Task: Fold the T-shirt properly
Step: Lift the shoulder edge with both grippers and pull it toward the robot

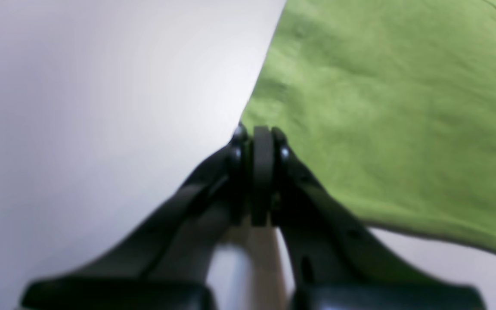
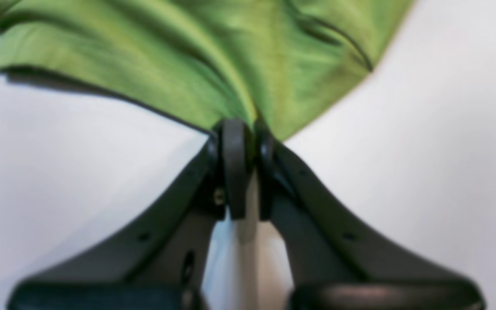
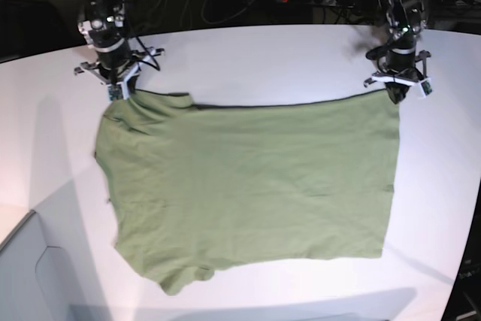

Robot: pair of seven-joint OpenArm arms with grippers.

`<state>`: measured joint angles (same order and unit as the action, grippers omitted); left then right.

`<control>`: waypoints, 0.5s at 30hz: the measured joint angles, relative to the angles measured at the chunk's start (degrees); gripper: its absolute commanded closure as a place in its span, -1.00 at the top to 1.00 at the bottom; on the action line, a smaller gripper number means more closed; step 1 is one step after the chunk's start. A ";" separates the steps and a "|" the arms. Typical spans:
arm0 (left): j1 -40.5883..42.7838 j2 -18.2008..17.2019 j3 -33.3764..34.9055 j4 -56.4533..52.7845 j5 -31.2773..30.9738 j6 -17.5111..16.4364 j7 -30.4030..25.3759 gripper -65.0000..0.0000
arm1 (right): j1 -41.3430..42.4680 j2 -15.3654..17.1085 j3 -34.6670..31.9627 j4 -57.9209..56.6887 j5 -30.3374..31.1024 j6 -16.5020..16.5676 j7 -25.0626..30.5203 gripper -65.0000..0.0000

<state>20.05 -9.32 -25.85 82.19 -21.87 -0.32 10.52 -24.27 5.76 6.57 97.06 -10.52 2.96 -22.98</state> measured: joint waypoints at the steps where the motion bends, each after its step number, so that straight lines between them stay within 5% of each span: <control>1: 1.29 0.13 0.02 1.53 0.04 -0.09 0.57 -1.00 | -0.92 0.04 0.17 1.27 -0.09 0.00 -0.94 -1.00; 15: 17.97 2.23 0.17 16.74 0.22 0.31 3.61 -1.00 | -13.11 3.76 0.83 16.44 -0.37 0.04 -1.53 -1.00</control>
<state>38.02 -7.09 -25.67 98.94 -21.65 -0.01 14.13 -37.39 9.52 7.40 113.49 -10.90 3.01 -24.51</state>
